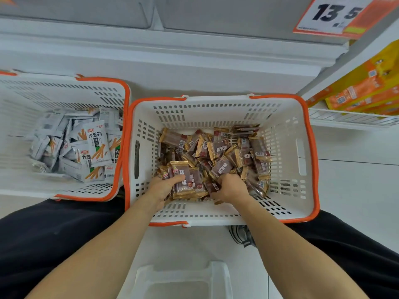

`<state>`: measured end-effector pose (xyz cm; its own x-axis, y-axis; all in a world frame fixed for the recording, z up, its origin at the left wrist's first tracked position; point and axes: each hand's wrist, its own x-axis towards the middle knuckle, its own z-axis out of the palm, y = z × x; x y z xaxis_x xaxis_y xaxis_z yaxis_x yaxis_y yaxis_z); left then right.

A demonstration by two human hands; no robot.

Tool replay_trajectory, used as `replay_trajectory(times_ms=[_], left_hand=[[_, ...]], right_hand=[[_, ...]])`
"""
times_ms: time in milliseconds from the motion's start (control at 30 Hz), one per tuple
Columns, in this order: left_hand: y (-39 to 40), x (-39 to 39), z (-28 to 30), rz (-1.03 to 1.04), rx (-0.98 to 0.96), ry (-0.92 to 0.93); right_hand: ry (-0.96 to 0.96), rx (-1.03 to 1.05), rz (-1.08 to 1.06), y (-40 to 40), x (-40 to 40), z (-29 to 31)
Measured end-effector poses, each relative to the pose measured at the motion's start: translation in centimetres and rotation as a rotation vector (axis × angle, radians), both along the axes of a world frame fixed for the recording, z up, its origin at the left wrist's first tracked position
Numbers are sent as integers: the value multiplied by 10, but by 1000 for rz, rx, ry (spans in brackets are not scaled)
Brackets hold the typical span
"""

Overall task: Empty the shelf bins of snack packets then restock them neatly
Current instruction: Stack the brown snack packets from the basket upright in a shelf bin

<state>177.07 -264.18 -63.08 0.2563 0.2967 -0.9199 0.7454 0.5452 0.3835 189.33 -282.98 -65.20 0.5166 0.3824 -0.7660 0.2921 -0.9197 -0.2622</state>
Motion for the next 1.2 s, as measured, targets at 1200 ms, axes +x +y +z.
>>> replay_trajectory(times_ms=[1200], left_hand=[[89,52,328,-21,9,-745]], right_hand=[[65,1342,-196,112,51,351]])
